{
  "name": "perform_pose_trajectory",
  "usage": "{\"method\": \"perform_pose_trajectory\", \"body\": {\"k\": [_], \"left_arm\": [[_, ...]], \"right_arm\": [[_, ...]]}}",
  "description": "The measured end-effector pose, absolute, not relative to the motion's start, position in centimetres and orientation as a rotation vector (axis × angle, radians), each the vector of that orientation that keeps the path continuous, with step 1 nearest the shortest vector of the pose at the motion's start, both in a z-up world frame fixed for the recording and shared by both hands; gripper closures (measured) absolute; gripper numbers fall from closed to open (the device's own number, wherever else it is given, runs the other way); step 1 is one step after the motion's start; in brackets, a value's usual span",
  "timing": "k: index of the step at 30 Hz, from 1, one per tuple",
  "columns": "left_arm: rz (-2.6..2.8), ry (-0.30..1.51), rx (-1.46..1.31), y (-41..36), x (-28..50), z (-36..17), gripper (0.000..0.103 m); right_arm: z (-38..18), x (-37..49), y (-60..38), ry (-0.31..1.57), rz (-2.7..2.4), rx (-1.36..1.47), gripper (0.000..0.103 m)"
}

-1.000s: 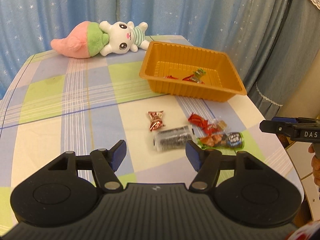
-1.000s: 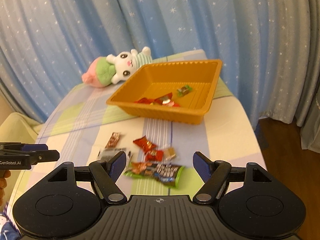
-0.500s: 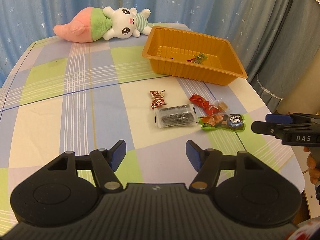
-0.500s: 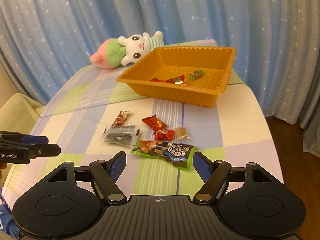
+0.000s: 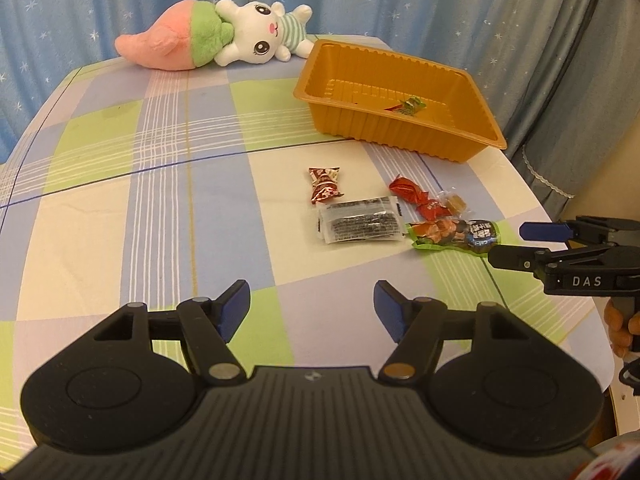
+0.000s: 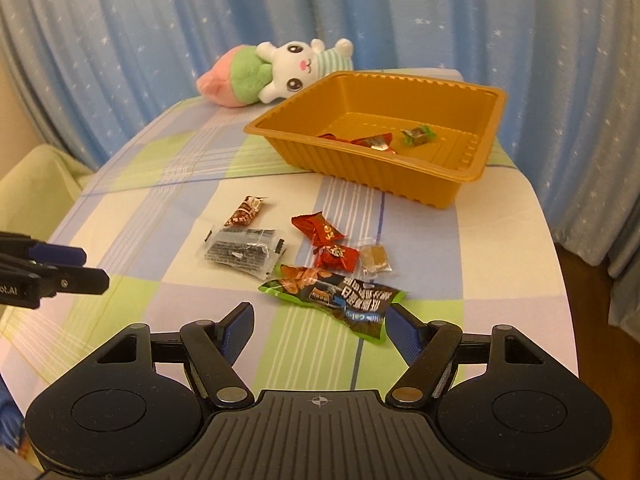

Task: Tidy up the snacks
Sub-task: 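Lower the right tool onto the green-and-black sausage snack and close on it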

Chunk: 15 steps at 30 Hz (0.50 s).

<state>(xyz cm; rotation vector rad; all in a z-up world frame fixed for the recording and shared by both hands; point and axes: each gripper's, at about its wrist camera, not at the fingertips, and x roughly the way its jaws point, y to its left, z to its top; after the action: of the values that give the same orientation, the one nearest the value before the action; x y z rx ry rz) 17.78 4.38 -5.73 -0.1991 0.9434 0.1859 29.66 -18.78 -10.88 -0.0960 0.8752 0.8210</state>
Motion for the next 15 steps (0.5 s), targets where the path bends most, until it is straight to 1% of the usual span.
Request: {"method": "perform_pose_trajectory", "body": {"k": [1, 4, 5, 9, 13, 15], "left_arm": [[0.189, 0.945, -0.202, 4.5, 17.8, -5.8, 0.037], [0.198, 0.951, -0.210, 4.8, 18.0, -5.9, 0.037], [0.202, 0.953, -0.213, 4.9, 18.1, -6.0, 0.037], [0.221, 0.960, -0.224, 5.3, 18.2, -6.2, 0.037], [0.239, 0.967, -0.231, 5.5, 18.2, -6.3, 0.037], [0.248, 0.970, -0.238, 5.7, 18.2, -6.4, 0.037]], "right_arm": [[-11.0, 29.9, -18.6, 0.872, 0.829, -0.109, 0.030], [-11.4, 30.9, -18.0, 0.873, 0.854, -0.138, 0.042], [-11.6, 31.2, -17.8, 0.877, 0.862, -0.144, 0.044], [-12.2, 32.7, -17.1, 0.882, 0.888, -0.168, 0.048], [-12.7, 33.8, -16.2, 0.886, 0.923, -0.192, 0.056], [-13.0, 34.3, -15.8, 0.888, 0.941, -0.205, 0.058]]}}
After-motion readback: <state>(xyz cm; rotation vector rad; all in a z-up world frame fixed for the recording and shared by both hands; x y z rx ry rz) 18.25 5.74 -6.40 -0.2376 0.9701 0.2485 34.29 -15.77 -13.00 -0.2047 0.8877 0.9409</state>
